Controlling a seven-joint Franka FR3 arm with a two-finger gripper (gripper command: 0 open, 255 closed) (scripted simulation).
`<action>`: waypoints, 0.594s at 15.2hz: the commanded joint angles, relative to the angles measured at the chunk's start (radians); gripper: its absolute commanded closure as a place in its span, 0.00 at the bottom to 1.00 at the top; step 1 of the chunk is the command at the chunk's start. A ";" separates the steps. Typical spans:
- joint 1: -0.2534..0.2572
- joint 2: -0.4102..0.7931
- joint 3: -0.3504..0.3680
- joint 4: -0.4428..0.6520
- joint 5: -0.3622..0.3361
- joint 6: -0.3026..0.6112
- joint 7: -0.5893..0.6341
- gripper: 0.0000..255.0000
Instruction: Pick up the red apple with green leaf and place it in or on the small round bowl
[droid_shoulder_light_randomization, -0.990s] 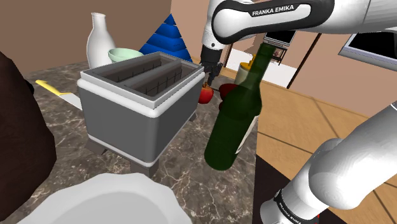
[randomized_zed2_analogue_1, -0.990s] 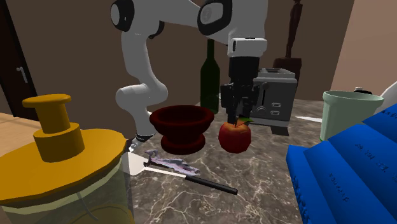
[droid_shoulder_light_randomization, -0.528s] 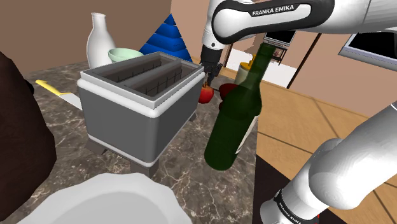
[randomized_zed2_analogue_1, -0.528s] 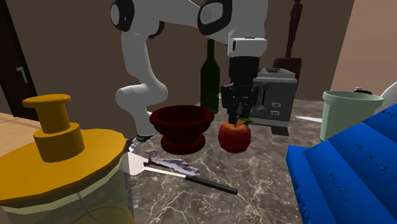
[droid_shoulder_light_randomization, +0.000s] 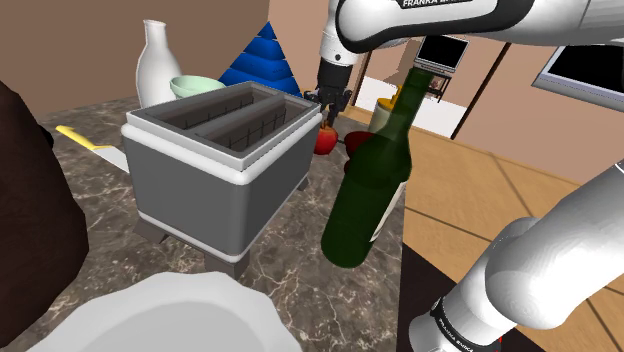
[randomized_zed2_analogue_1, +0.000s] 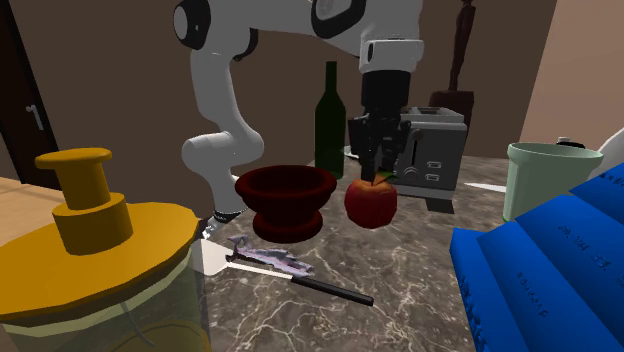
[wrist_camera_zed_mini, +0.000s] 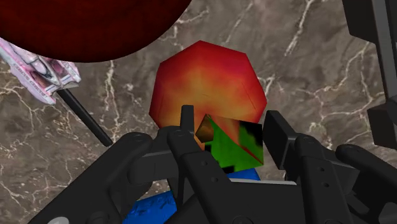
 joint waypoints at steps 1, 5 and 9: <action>0.000 -0.006 0.000 0.021 0.001 -0.027 -0.003 1.00; 0.000 -0.007 0.000 0.074 0.003 -0.080 -0.009 1.00; 0.000 -0.004 0.000 0.130 0.004 -0.134 -0.014 1.00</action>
